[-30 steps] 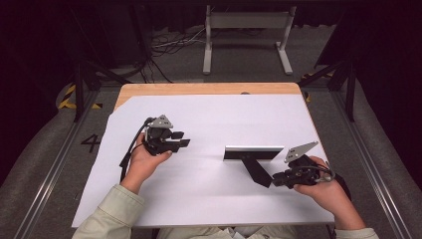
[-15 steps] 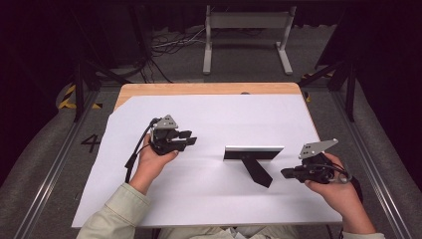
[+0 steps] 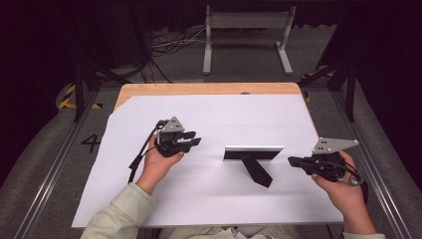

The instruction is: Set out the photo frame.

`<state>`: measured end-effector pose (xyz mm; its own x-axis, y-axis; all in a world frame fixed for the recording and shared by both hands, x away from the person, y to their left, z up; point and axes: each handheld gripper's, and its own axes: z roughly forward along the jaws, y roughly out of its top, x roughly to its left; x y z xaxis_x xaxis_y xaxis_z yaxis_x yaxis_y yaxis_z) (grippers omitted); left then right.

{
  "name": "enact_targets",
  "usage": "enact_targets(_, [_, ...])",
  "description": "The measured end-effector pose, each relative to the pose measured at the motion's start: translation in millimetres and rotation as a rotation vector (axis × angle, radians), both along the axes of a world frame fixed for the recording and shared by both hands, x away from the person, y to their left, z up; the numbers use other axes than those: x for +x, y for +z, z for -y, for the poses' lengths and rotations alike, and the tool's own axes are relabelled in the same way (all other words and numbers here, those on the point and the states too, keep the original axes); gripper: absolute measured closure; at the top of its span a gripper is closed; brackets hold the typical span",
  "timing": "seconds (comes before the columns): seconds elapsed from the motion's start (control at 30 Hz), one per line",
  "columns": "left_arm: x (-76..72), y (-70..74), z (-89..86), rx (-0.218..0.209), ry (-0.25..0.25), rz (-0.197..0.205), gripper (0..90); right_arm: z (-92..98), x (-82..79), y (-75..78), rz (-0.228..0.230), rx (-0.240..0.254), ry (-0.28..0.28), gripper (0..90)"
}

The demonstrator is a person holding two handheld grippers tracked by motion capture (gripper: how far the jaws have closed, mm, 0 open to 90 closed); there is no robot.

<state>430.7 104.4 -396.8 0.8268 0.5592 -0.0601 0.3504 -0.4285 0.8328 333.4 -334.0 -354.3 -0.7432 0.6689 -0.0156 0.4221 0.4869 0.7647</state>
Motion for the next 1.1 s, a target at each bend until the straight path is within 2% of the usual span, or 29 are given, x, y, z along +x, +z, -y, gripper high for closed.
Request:
enact_targets(0.27, [3.1, -14.2, 13.6, -0.019, -0.001, -0.029, 72.4, 9.1, 2.0, -3.6, -0.003, 0.016, -0.021, 89.9])
enact_targets(0.33, [5.0, -19.1, 18.2, -0.039, -0.012, -0.052, 76.1, 12.1, 2.1, -4.7, -0.005, 0.021, -0.028, 89.9])
enact_targets(0.57, [10.5, -30.1, 28.8, -0.079, -0.055, -0.071, 81.7, 14.6, 2.1, -6.7, -0.012, 0.021, -0.026, 89.9])
enact_targets(0.67, [14.2, -36.2, 34.0, -0.097, -0.069, -0.114, 85.1, 15.8, 1.3, -8.6, -0.017, 0.018, -0.027, 89.9])
enact_targets(0.77, [16.9, -39.6, 38.4, -0.096, -0.076, -0.134, 86.8, 17.2, -0.2, -9.1, -0.018, 0.019, -0.031, 89.9])
enact_targets(0.83, [19.0, -42.6, 42.7, -0.091, -0.078, -0.175, 87.2, 18.3, -2.1, -9.6, -0.023, 0.021, -0.036, 89.9])
enact_targets(0.87, [19.0, -42.6, 42.7, -0.091, -0.078, -0.175, 87.6, 18.3, -2.1, -9.6, -0.023, 0.021, -0.036, 89.9])
enact_targets(0.9, [20.7, -44.4, 43.5, -0.088, -0.081, -0.195, 87.6, 18.6, -2.6, -10.0, -0.025, 0.023, -0.036, 89.9])
enact_targets(0.93, [22.5, -46.8, 44.2, -0.089, -0.081, -0.24, 88.7, 18.9, -3.5, -11.0, -0.033, 0.023, -0.036, 89.8])
enact_targets(0.97, [22.5, -46.8, 44.2, -0.089, -0.081, -0.24, 89.0, 18.9, -3.5, -11.0, -0.033, 0.023, -0.036, 89.8])
enact_targets(1.0, [24.2, -48.5, 44.4, -0.103, -0.084, -0.275, 89.0, 18.9, -3.7, -11.7, -0.035, 0.024, -0.035, 89.8])
enact_targets(1.1, [25.6, -50.0, 46.1, -0.117, -0.084, -0.298, 89.3, 18.8, -4.5, -13.0, -0.043, 0.023, -0.035, 89.8])
